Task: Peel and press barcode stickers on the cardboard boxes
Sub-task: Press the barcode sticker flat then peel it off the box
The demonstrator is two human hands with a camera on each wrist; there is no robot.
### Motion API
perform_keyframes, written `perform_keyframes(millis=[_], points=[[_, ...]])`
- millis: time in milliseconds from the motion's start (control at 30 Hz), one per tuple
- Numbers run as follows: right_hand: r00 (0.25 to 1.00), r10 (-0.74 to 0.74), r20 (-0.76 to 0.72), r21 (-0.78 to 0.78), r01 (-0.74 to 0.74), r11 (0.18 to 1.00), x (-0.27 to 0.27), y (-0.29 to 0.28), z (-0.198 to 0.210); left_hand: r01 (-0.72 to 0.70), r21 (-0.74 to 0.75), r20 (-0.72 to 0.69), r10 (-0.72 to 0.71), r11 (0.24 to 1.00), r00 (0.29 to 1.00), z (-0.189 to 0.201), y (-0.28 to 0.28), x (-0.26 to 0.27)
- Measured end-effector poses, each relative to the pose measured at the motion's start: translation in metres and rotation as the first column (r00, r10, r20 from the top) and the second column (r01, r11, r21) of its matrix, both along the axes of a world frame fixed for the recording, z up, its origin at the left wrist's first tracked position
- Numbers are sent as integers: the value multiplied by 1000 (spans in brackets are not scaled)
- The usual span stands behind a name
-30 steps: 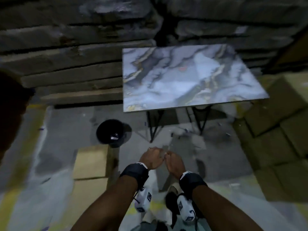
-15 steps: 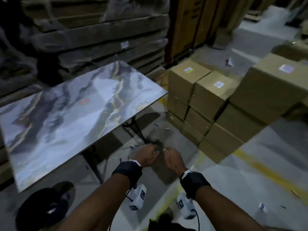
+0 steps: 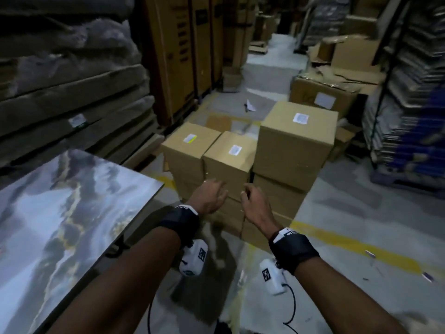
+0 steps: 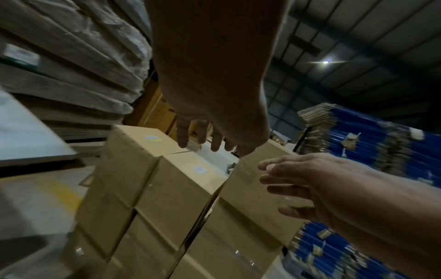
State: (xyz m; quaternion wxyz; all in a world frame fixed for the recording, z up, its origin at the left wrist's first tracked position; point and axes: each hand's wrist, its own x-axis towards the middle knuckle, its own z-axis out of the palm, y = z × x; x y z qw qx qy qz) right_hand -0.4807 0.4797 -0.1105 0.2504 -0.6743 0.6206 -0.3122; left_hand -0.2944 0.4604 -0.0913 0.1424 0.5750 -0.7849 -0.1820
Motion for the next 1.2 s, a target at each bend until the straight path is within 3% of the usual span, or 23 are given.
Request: perform_keyframes(millis=[267,433,733,867,1100,1200], points=[[986,-159,46,-152,164,975,-70,-75,70,144,-193,-37,-154,971,987,60,-118,-70],[957,-285,45,-204,288,936,-106,-124,92,225,-236,-32,-239,945,970,83,-181,-107],[874,-485,-27,-201,471,859,-139,-190,97,293,-225,30,-294,929,955,82,-276,-141],[842,-536,-55,-181,520,835,-151,-209,92,289,-145,38,-287,946,957,80,-301,-146],[784,-595,-180,-11,603,798,-186,-239,86,245,-33,107,-241,969,965,78,-333,-160],[786,-600,-153,23,609,793,-197,-252,86,230,4,111,-229,973,967,77,-340,-169]])
